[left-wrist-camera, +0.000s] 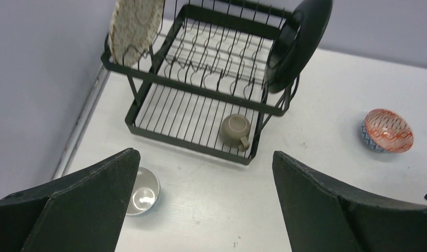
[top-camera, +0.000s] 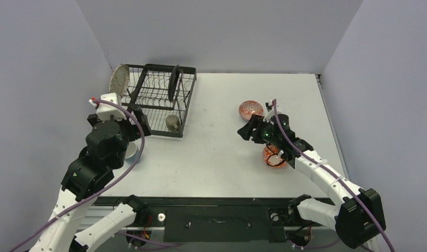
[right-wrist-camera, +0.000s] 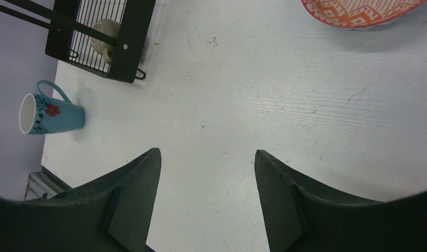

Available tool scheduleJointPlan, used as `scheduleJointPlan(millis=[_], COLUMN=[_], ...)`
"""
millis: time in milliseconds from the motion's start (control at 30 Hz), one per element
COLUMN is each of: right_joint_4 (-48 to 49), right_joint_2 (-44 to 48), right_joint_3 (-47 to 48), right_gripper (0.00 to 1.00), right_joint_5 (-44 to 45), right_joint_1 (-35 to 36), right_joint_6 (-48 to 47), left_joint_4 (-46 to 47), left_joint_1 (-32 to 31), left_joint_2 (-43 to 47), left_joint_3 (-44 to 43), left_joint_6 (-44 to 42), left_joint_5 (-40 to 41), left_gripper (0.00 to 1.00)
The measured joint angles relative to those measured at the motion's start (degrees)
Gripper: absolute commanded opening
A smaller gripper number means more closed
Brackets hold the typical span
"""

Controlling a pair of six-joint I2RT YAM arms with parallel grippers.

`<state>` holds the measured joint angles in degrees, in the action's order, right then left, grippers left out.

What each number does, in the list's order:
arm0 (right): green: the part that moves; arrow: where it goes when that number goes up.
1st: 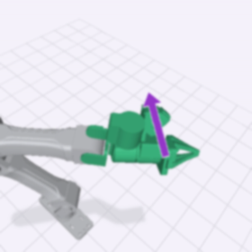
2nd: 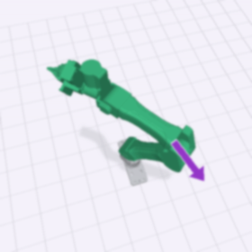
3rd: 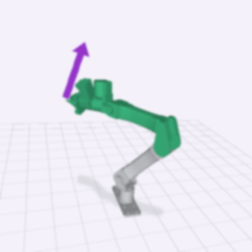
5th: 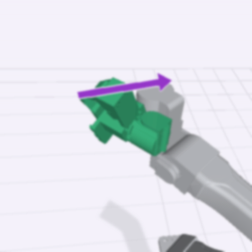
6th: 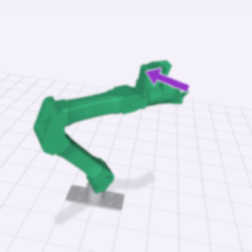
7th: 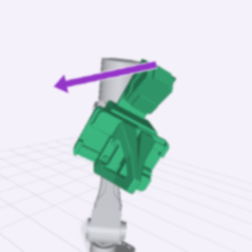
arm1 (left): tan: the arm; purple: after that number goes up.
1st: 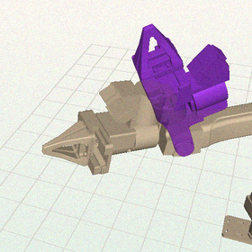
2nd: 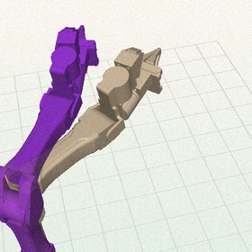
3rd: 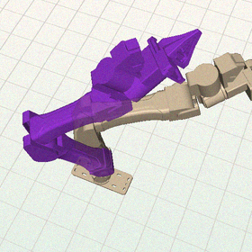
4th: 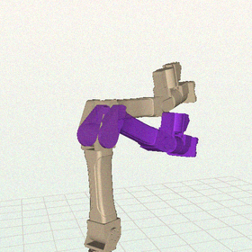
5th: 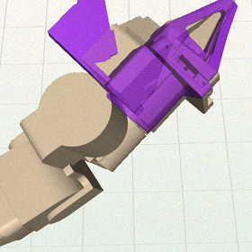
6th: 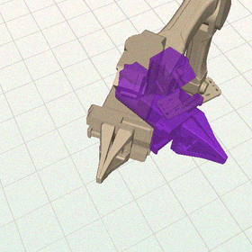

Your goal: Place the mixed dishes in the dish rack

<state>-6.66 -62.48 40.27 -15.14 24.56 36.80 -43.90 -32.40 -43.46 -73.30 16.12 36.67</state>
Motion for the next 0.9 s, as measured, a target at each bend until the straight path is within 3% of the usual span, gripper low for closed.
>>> scheduleJointPlan(millis=[133,467,600,900], right_joint_4=[0.2,0.2,0.2,0.2], right_joint_2=[-1.7,-2.8,-2.8,-2.8], right_joint_3=[0.4,0.5,0.5,0.5], right_gripper=[0.61,0.59,0.59,0.58], right_joint_5=[0.2,0.4,0.6,0.8], right_joint_1=[1.4,2.1,2.1,2.1], right_joint_6=[0.0,0.3,0.3,0.3], left_joint_4=[-0.6,-1.2,-0.2,3.6], left_joint_1=[0.0,0.1,1.7,21.4], left_joint_2=[1.4,3.7,2.1,0.2], left_joint_3=[7.8,21.8,25.5,31.5], left_joint_6=[4.3,22.1,25.4,29.7], left_joint_5=[0.5,4.6,5.2,-5.0], left_gripper=[1.0,0.74,0.71,0.63])
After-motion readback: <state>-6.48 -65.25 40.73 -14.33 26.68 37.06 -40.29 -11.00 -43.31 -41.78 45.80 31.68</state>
